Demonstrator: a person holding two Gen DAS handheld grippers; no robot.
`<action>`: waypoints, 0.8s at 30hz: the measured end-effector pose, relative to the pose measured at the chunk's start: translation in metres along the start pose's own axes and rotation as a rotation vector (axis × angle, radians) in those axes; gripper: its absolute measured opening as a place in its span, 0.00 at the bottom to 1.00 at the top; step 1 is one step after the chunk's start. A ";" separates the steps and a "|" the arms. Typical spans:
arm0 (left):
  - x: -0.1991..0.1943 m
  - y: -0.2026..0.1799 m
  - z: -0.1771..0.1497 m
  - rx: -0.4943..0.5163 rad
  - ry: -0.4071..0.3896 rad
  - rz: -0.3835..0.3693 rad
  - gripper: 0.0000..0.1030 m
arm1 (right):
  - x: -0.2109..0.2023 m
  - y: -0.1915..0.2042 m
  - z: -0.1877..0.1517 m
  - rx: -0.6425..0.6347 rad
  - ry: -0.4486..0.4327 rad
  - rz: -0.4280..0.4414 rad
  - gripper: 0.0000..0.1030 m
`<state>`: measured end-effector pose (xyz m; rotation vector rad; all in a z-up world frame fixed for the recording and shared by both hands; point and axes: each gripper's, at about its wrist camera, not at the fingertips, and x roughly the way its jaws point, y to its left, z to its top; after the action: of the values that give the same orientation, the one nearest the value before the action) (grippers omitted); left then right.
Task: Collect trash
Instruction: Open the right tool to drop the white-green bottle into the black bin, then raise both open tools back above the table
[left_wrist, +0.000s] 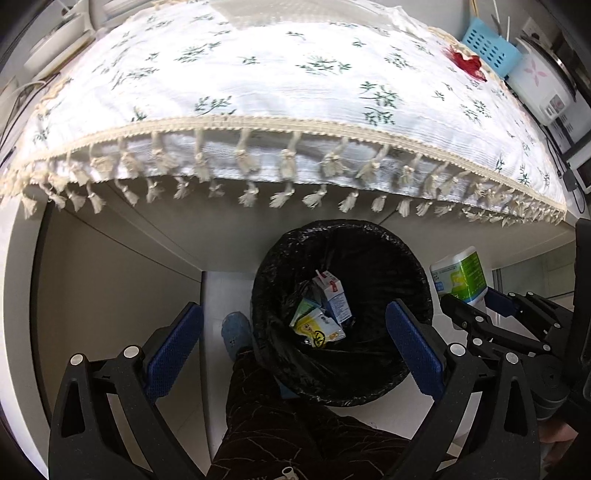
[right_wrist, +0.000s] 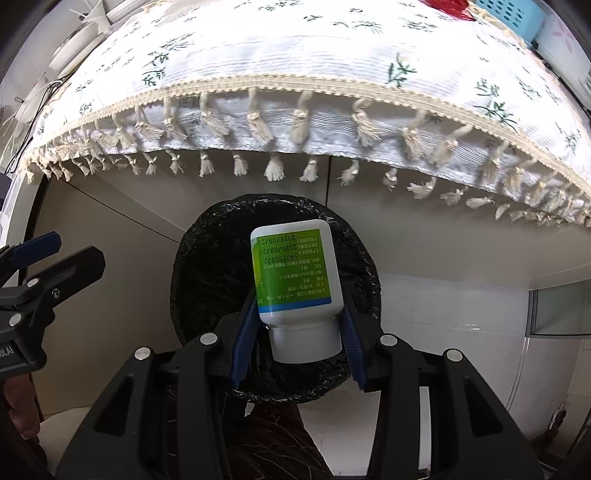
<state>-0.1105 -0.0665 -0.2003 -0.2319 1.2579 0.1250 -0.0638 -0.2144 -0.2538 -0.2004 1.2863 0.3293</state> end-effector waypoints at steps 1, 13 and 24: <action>0.000 0.001 0.000 -0.003 0.000 0.002 0.94 | 0.000 -0.001 0.000 -0.001 -0.001 0.000 0.40; -0.004 -0.002 0.006 0.028 0.007 0.004 0.94 | -0.028 -0.012 0.008 0.019 -0.053 -0.004 0.73; -0.049 0.000 0.031 0.020 -0.046 -0.026 0.94 | -0.103 -0.021 0.031 0.031 -0.202 -0.058 0.92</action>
<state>-0.0964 -0.0577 -0.1447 -0.2270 1.2099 0.0945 -0.0538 -0.2370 -0.1473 -0.1735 1.0833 0.2723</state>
